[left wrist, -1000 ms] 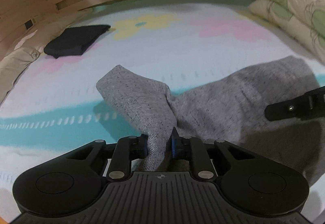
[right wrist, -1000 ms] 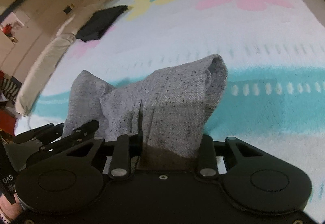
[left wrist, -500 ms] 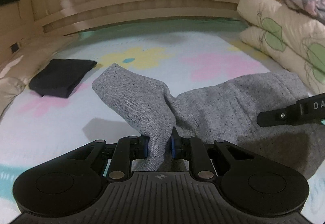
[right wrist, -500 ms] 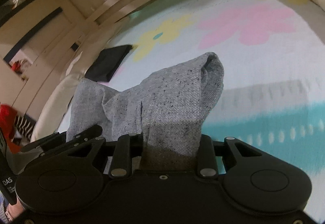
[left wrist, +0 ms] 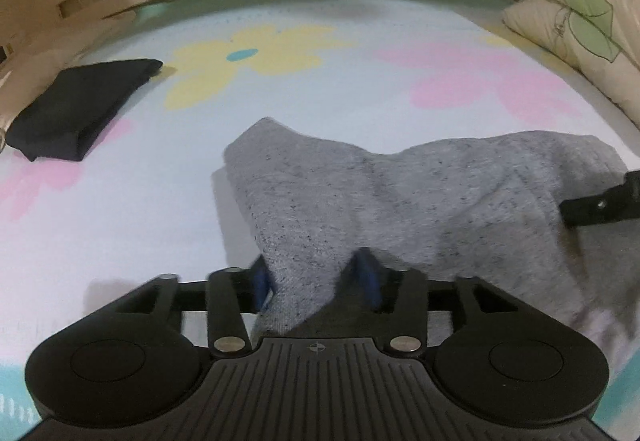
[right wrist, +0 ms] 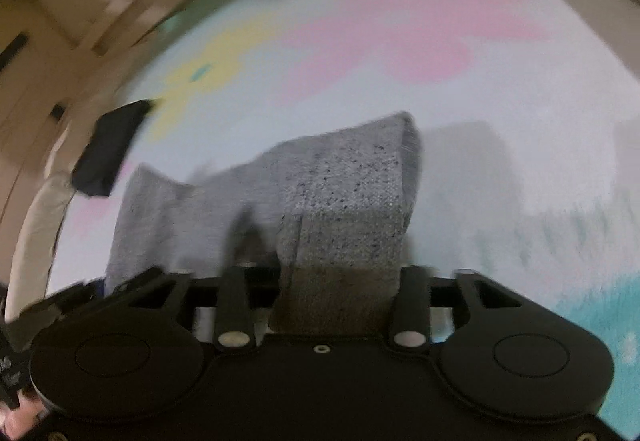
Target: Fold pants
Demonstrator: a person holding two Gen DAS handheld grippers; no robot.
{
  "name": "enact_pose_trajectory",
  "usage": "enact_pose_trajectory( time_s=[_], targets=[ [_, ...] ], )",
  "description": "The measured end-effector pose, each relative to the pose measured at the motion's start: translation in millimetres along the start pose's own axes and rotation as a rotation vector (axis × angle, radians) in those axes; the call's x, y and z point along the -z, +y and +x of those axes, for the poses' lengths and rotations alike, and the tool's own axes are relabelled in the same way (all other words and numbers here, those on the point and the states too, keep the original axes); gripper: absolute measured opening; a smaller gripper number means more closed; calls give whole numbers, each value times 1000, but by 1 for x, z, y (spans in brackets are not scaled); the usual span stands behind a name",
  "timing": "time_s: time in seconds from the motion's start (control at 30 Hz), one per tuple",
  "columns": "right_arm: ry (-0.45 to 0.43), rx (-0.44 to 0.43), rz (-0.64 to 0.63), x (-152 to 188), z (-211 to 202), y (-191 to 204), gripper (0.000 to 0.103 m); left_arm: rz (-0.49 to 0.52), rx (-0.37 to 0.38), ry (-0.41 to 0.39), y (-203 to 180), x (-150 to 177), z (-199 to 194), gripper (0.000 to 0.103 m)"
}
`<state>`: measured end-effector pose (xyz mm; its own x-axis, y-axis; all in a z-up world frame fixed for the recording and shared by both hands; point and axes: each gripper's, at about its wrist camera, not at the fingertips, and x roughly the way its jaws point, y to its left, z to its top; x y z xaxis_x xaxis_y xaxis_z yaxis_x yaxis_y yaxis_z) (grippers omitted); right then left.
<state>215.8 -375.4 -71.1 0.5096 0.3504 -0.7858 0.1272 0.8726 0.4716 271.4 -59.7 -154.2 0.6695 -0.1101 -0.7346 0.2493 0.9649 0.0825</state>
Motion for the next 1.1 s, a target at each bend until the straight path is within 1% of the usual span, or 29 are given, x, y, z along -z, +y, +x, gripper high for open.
enact_pose_trajectory(
  time_s=[0.1,0.17,0.2,0.27,0.3,0.37,0.43,0.47,0.5,0.53,0.63,0.67,0.7,0.77,0.8,0.83,0.87,0.93,0.97,1.0,1.07,1.1],
  targets=[
    [-34,-69,73,7,2,-18,58,23,2,-6,4,2,-6,54],
    [-42,-72,58,7,0,-17,59,41,-25,-3,3,0,-15,53],
    [-51,-59,38,8,-3,-14,61,52,-46,-7,2,-5,-22,53],
    [-93,3,9,8,-11,-7,75,71,-77,-29,1,-4,-42,53],
    [-129,38,1,9,-18,-4,77,78,-76,-35,0,-3,-48,53],
    [-199,61,0,9,-33,-4,78,81,-64,-36,-5,2,-64,53],
    [-235,81,6,11,-46,0,83,65,-49,-27,-10,8,-74,53],
    [-239,103,-1,12,-52,5,89,57,-38,-21,-12,13,-78,53],
    [-236,124,-14,14,-56,10,92,49,-35,-9,-16,17,-79,53],
    [-232,139,-38,18,-60,16,92,40,-35,2,-18,21,-80,53],
    [-256,163,-118,36,-74,30,91,13,-14,38,-21,34,-77,53],
    [-238,180,-137,41,-74,32,89,10,-18,48,-22,40,-74,54],
    [-203,197,-157,46,-70,34,80,9,-21,51,-22,44,-70,54],
    [-133,269,-185,53,-57,31,72,11,-4,46,-20,48,-66,56],
    [-101,296,-185,57,-51,24,72,7,-3,47,-19,47,-66,57],
    [-77,293,-166,61,-45,16,72,1,2,51,-17,45,-66,57],
    [-79,267,-120,64,-43,7,71,-5,4,57,-15,43,-67,57],
    [-82,245,-54,61,-47,1,71,-9,-4,59,-14,41,-74,57],
    [-83,252,-57,60,-51,3,71,-3,-20,53,-15,40,-79,56],
    [-88,272,-84,58,-56,9,74,4,-33,43,-17,40,-85,56],
    [-109,325,-144,57,-68,25,81,18,-50,19,-19,40,-99,56],
    [-120,346,-165,57,-74,33,88,20,-53,6,-20,39,-106,56]
  ],
)
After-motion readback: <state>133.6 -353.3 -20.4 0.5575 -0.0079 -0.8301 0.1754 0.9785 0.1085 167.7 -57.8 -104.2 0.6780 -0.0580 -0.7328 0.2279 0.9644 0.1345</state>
